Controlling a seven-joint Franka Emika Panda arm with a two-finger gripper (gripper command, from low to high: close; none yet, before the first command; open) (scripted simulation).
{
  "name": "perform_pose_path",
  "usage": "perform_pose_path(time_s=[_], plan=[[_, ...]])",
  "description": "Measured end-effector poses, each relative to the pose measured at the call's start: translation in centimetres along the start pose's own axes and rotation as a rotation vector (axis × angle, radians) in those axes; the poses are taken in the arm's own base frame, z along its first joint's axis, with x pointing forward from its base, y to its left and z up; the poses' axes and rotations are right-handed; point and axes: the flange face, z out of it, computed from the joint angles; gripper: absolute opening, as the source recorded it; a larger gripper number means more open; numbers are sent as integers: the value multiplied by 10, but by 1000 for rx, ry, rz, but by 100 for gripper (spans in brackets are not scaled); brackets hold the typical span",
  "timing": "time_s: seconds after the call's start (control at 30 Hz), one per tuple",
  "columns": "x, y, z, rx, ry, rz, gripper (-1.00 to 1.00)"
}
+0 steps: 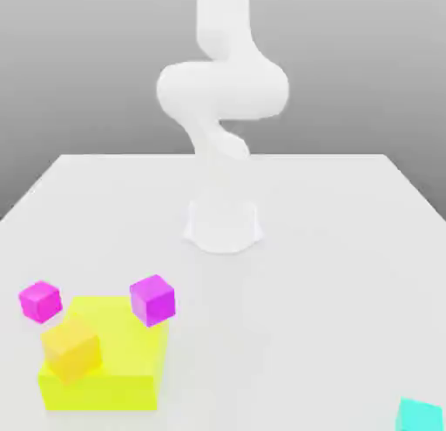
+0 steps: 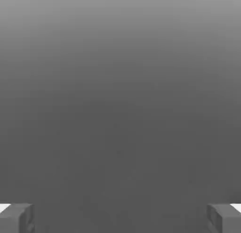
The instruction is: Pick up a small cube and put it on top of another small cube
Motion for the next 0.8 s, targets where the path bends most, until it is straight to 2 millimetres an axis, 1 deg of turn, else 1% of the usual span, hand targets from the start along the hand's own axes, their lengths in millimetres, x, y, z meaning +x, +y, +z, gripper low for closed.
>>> perform_pose_path(time_s=[0.1, 0.2, 0.3, 0.4, 0.5, 0.6, 0.67, 0.7, 0.8], plan=[[22, 34, 61, -115, 12, 199, 0], [41, 77, 114, -218, 28, 394, 0], [56, 129, 160, -317, 49, 592, 0], [65, 188, 200, -411, 74, 793, 0], [66, 252, 232, -500, 102, 996, 0], [59, 316, 257, -586, 132, 1202, 0], [51, 361, 269, -641, 155, 1345, 0], [47, 387, 272, -670, 173, 1427, 0], [24, 449, 283, -748, 208, 1642, 0]])
